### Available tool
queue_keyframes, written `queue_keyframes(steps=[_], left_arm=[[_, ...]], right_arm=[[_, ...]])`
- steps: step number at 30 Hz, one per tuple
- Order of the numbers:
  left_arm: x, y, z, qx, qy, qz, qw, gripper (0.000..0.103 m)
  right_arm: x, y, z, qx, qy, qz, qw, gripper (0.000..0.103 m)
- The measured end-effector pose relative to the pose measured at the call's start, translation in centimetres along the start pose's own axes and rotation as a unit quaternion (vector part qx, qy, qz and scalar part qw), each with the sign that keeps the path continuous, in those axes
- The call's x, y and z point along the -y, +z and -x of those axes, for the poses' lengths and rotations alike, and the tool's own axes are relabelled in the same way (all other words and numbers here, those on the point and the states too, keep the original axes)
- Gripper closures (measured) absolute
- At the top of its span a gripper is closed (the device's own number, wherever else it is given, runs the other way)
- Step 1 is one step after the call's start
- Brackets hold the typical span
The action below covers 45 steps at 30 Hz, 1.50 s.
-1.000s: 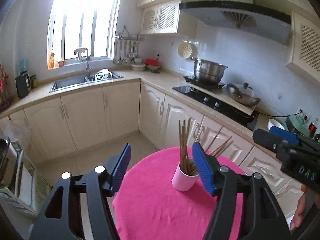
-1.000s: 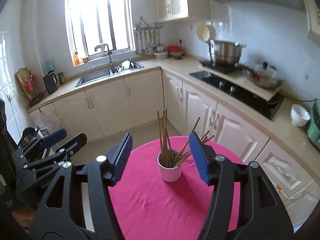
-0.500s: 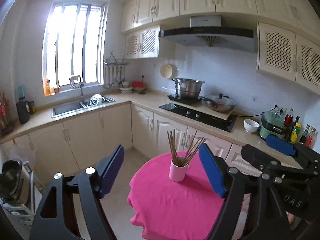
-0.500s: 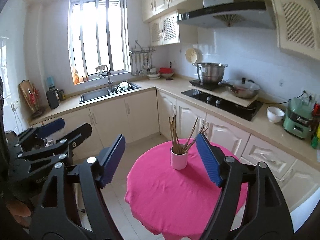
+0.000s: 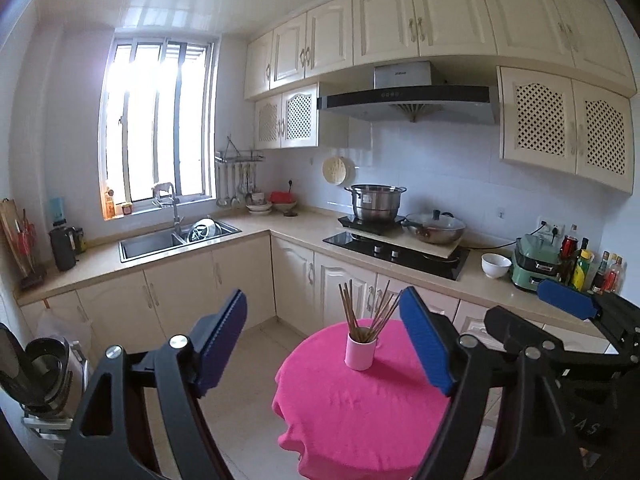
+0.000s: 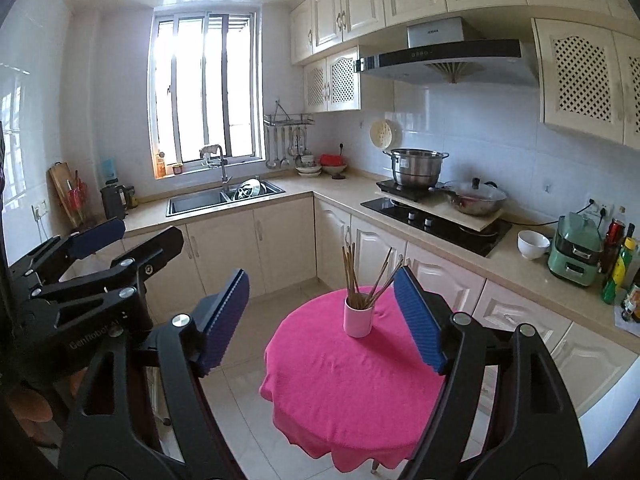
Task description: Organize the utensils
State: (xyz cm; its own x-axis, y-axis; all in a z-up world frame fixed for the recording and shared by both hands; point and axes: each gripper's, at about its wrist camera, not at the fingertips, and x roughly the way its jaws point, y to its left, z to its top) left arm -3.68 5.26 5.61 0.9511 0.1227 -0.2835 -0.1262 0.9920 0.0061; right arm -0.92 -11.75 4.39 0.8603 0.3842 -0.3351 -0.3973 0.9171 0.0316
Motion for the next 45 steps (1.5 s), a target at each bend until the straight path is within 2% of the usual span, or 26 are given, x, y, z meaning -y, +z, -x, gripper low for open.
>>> queue_keyframes(steps=[15, 25, 45], left_arm=[[1.0, -0.1, 1.2, -0.008, 0.009, 0.006, 0.9999, 0.026], [1.2, 0.0, 1.5, 0.002, 0.011, 0.000, 0.9999, 0.026], [0.7, -0.2, 0.8, -0.009, 0.009, -0.001, 0.9999, 0.026]], right_arm=[[0.8, 0.0, 1.2, -0.009, 0.012, -0.003, 1.000, 0.028], [0.9, -0.2, 1.6, -0.010, 0.016, -0.010, 1.000, 0.028], [0.6, -0.6, 0.9, -0.022, 0.017, -0.020, 0.999, 0.028]])
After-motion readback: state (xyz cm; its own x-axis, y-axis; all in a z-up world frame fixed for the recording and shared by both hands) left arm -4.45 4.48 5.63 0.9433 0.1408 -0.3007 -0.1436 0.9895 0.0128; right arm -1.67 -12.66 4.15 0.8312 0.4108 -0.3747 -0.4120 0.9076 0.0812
